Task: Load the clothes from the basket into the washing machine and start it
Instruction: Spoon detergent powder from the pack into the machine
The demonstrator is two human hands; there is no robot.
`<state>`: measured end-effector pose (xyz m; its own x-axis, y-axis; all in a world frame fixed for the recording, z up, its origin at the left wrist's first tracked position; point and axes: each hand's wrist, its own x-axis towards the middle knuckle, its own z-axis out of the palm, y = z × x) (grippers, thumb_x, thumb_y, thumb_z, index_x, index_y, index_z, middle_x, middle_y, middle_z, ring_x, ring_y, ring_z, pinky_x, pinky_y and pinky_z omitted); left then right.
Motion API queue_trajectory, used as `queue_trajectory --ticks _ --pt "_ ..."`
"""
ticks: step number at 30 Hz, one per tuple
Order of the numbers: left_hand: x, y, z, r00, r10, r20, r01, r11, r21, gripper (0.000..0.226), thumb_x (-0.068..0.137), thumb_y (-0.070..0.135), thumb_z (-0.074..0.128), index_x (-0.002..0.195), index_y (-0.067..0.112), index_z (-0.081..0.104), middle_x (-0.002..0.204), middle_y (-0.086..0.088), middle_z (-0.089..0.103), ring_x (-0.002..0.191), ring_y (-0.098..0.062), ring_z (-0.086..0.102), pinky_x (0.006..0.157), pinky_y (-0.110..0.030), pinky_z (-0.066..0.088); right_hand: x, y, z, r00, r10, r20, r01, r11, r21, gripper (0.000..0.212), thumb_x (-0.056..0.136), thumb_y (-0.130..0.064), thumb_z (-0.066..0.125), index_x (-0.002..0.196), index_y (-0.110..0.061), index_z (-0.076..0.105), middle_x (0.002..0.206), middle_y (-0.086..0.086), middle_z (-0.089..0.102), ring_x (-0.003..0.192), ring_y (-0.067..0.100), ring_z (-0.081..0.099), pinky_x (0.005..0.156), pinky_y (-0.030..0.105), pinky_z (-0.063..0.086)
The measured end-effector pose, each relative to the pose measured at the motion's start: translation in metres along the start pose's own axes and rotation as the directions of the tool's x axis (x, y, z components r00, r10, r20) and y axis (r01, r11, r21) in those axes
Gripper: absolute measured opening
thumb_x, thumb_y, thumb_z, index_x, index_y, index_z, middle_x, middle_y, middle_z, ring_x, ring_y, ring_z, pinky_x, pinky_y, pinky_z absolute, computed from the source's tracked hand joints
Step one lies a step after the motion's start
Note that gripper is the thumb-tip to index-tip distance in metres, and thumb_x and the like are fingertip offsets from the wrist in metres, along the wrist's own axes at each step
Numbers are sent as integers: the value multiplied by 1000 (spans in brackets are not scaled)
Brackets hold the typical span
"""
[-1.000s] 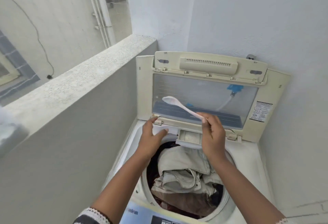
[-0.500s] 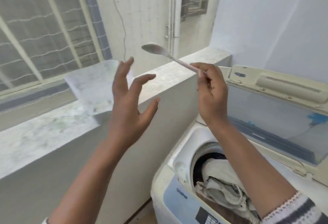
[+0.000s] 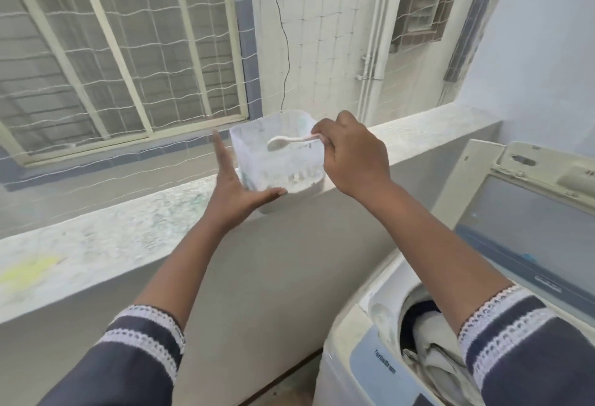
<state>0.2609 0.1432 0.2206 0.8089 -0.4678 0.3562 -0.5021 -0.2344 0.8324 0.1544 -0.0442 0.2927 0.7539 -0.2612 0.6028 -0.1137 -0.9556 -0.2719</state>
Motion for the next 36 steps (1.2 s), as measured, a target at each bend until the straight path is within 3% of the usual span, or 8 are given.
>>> queue_trajectory --ticks 3,6,9,12,21,26,31,36 --pt "0 -1 2 996 49 79 -45 998 -52 147 65 32 92 142 54 -31 164 14 -9 144 -24 36 86 -35 58 1 -5 3 999 -1 36 5 996 -91 25 97 -16 44 111 -23 63 96 2 49 79 25 52 59 30 35" --pt "-3 -4 3 987 155 29 -155 988 -21 149 62 25 94 147 48 -26 157 34 -7 150 -4 12 113 -40 39 0 -6 -1 998 -31 46 39 982 -187 25 93 -11 46 108 -19 64 94 5 48 77 28 49 58 31 34" --pt "-8 -8 3 978 208 -11 -207 978 6 147 60 18 95 154 33 -17 145 49 -4 143 13 5 113 -13 23 -7 -6 -6 996 -86 18 87 954 -286 23 83 -3 55 100 -13 67 88 9 51 68 30 48 53 30 27" --pt "-11 -9 3 971 238 -37 -237 971 37 143 58 24 96 157 29 -8 155 31 5 147 5 9 109 -4 17 -15 -9 -13 990 -139 3 130 916 -379 26 68 3 63 90 -11 68 76 10 51 55 28 43 49 27 22" --pt "-16 -10 6 939 343 1 -340 931 132 133 53 21 98 151 39 9 157 14 16 147 -6 16 113 -17 23 -38 -19 -32 988 -146 -42 116 902 -417 20 62 3 67 79 -7 66 64 11 49 53 22 26 50 25 19" --pt "-15 -12 8 916 402 -12 -394 902 175 127 53 28 98 150 24 15 155 9 17 144 6 10 115 -8 16 -47 -33 -38 993 24 112 29 894 -447 28 92 -15 32 96 -10 59 78 4 41 65 26 36 53 28 19" --pt "-15 -12 7 933 359 -12 -355 926 130 132 54 24 97 155 24 12 155 1 17 145 -1 12 113 -7 17 -55 -42 -37 977 166 136 -117 944 -310 22 98 -18 37 99 -11 57 87 7 60 72 28 43 61 33 27" --pt "-14 -8 5 948 319 2 -318 943 102 134 59 28 95 153 39 1 157 1 16 146 -6 10 110 -10 16 -72 -73 -31 976 113 185 -83 983 -163 15 96 -15 39 81 -15 37 74 -1 42 66 28 38 50 34 19"
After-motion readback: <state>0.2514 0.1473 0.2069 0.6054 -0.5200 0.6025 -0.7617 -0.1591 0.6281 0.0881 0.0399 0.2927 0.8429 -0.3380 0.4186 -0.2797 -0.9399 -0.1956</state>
